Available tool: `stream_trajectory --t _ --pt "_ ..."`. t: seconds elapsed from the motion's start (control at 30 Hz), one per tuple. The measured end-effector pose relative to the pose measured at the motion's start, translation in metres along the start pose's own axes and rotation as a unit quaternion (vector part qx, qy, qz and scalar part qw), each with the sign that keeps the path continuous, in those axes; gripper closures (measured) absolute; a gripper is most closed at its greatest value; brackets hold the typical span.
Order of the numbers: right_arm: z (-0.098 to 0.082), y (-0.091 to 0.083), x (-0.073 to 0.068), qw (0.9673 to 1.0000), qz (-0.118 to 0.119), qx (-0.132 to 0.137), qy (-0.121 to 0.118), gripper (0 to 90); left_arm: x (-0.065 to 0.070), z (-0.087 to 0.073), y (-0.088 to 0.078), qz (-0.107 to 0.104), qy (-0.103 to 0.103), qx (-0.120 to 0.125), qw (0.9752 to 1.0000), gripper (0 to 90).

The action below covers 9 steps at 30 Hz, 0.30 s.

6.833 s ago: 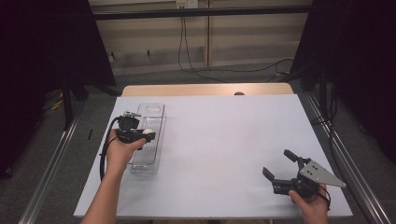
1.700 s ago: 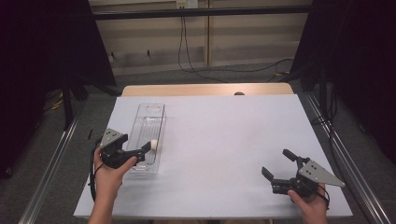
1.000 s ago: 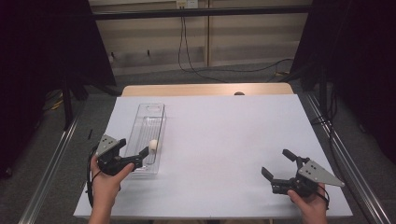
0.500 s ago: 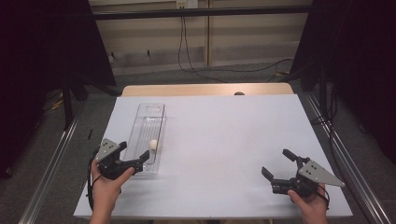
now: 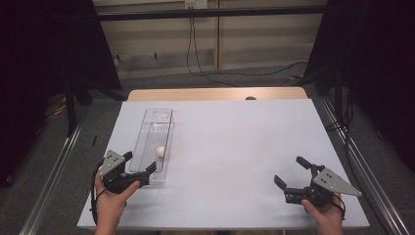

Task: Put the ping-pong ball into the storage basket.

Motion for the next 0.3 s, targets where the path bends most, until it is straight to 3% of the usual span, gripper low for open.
stream_trajectory --t 0.3 --pt "0.0002 0.0003 0.0001 1.0000 0.001 0.001 -0.004 1.0 -0.0004 0.0015 -0.0035 -0.003 -0.003 0.018 0.9998 3.7"
Point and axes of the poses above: each handheld gripper's, and its own axes: y roughly forward along the jaws, z roughly out of its top, x roughly to its right, the point moved 4 cm from there along y, roughly forward along the jaws, and after that the axes turned 10 degrees about z, right-handed, at the moved point
